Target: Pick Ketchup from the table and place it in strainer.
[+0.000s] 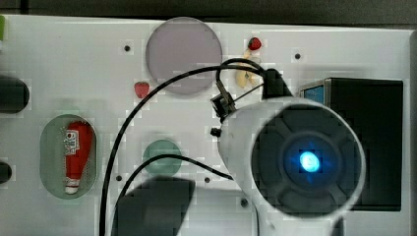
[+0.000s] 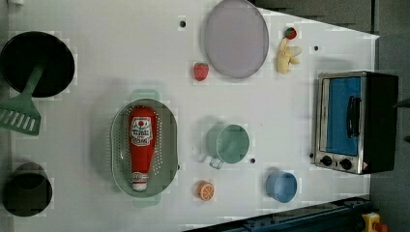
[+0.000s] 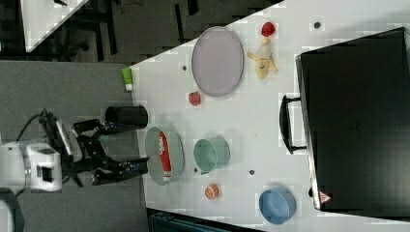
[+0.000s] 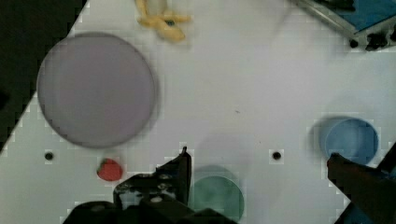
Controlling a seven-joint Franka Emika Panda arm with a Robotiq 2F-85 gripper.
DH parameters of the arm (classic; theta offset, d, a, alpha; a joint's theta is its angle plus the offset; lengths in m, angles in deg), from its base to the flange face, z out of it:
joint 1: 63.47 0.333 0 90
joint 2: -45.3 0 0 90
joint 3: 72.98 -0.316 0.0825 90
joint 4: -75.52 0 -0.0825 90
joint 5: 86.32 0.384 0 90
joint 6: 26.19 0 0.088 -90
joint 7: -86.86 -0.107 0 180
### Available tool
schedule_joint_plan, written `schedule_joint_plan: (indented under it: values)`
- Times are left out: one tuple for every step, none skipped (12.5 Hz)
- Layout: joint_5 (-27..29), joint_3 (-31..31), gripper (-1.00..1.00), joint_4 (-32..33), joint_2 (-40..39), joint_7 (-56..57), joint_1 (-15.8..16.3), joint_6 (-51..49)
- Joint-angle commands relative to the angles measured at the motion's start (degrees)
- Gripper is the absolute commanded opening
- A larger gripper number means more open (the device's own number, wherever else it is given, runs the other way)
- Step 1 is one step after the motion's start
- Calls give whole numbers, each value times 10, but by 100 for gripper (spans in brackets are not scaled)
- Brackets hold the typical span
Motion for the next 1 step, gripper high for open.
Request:
schedule_joint_plan:
  values:
    - [-4,-26,100,-2,-2,30,19,1]
